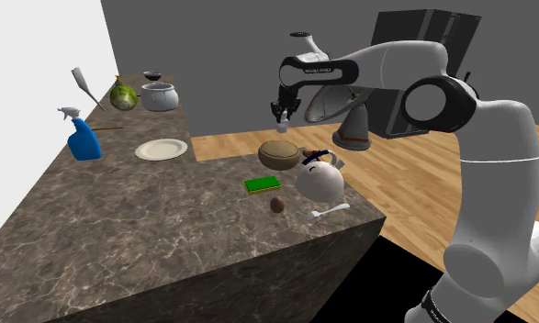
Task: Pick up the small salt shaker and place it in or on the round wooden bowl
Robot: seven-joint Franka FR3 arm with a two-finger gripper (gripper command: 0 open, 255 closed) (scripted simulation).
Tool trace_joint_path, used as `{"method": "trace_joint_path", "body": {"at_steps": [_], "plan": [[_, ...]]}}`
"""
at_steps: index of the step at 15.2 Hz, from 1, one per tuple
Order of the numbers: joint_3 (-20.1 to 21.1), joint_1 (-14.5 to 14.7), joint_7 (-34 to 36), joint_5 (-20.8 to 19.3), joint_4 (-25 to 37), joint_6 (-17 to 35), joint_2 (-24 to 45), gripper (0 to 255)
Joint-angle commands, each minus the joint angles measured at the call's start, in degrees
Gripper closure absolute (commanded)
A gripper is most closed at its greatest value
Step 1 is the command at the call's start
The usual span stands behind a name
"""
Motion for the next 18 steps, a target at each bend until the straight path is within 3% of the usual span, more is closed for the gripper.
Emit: {"method": "trace_joint_path", "body": {"at_steps": [1, 14, 18], "plan": [[-0.07, -0.09, 0.18, -0.15, -0.99, 1.27, 0.26, 255], [-0.7, -0.62, 2.22, -1.42, -9.62, 10.6, 1.16, 255], [-0.7, -0.62, 2.22, -1.42, -9.62, 10.6, 1.16, 255]]}}
